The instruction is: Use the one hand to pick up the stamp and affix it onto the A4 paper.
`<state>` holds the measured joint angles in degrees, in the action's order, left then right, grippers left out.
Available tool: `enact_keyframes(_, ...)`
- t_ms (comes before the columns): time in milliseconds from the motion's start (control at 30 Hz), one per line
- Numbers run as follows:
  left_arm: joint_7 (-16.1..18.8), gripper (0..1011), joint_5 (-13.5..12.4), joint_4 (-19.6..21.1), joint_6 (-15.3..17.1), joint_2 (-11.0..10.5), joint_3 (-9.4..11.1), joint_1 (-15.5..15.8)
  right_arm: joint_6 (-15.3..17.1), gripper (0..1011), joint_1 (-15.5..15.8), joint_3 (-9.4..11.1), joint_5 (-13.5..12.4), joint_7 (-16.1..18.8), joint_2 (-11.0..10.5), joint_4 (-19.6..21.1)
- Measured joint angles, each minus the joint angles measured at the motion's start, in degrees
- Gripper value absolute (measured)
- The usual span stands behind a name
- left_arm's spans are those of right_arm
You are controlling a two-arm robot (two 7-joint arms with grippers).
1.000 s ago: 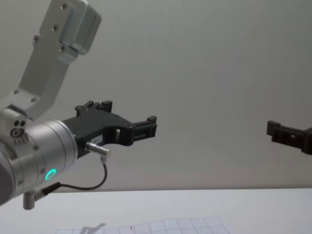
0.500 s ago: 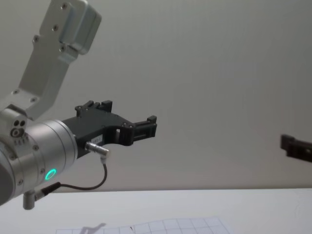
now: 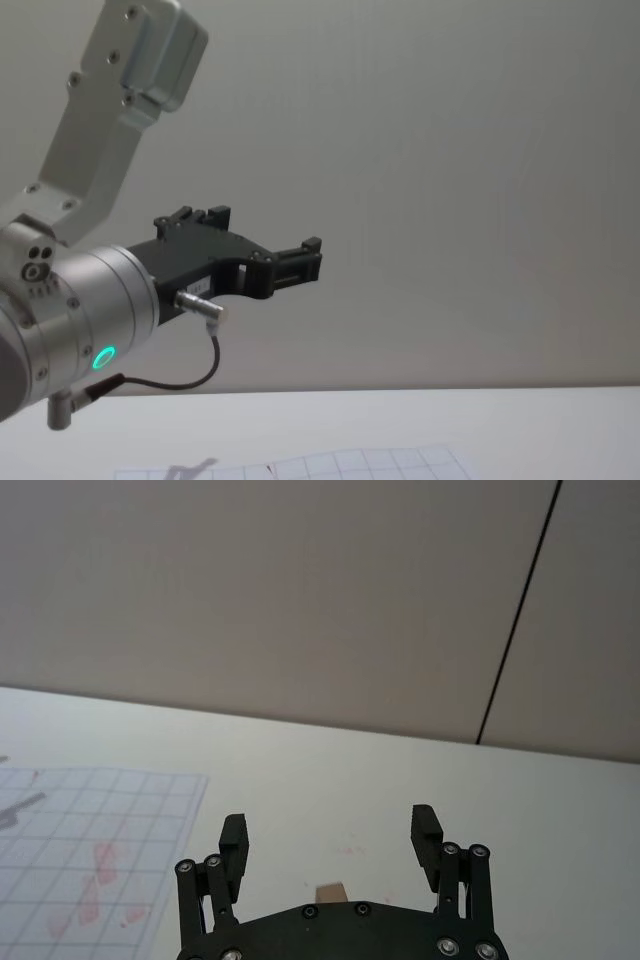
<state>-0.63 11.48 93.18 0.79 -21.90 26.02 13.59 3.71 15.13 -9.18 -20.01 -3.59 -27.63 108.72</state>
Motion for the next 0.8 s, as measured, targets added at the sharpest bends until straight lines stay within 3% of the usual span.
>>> enact_keyframes(300, 0.00, 1001, 0.00, 0.00, 0.00, 0.00, 0.00, 0.00, 2.20, 1001, 2.20, 0.75, 0.74, -1.65, -1.25, -0.08)
enact_keyframes(800, 0.00, 1001, 0.00, 0.00, 0.00, 0.00, 0.00, 0.00, 7.27, 1001, -2.02, -0.47, 4.78, 1.69, 1.19, -5.97)
